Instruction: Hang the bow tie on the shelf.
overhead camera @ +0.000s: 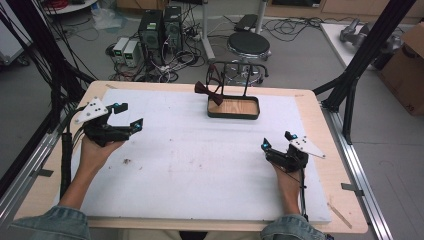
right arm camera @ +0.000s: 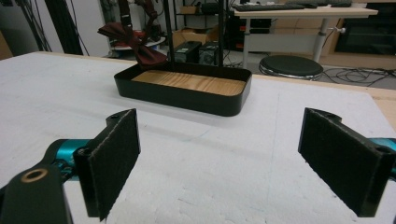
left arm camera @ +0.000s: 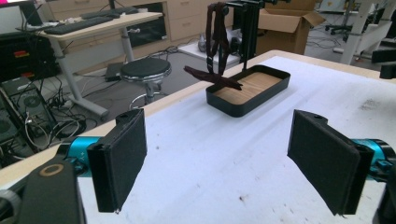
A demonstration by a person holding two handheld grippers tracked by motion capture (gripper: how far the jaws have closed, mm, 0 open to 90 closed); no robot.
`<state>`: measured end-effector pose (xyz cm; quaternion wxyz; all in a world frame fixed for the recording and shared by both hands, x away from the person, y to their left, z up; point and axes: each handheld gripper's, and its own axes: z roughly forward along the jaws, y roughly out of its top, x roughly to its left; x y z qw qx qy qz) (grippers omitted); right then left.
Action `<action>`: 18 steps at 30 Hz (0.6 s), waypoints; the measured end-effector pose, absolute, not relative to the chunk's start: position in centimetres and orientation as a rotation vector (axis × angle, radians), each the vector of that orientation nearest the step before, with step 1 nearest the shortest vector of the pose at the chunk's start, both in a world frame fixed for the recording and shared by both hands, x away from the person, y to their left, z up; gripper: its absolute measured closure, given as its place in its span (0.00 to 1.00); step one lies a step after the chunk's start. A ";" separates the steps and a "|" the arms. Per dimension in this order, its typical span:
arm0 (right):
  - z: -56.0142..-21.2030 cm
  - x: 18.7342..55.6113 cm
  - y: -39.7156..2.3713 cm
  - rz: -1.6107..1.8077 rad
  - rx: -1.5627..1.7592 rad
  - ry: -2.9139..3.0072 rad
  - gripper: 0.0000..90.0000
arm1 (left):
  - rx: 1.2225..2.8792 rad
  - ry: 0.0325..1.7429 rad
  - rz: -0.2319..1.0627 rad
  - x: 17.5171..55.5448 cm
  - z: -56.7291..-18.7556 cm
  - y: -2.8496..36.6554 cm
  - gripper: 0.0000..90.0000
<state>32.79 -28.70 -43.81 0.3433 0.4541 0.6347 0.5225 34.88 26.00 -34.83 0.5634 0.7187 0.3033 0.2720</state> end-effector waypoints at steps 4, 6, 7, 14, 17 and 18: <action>-43.8 32.8 -28.7 1.351 1.181 1.651 0.13 | 1.664 0.730 0.645 33.9 -35.4 26.7 0.22; -43.8 32.8 -28.6 1.349 1.180 1.654 0.13 | 1.656 0.747 0.651 33.5 -35.7 27.1 0.22; -43.8 32.7 -28.6 1.350 1.184 1.655 0.13 | 1.652 0.753 0.654 33.3 -35.8 27.3 0.22; -43.8 32.8 -28.6 1.348 1.178 1.658 0.13 | 1.648 0.822 0.666 32.2 -37.7 28.6 0.21; -43.8 32.8 -28.5 1.347 1.178 1.659 0.13 | 1.658 0.850 0.678 31.8 -38.8 29.0 0.20; -43.8 32.8 -28.5 1.345 1.176 1.660 0.13 | 1.660 0.858 0.679 31.7 -39.2 29.1 0.20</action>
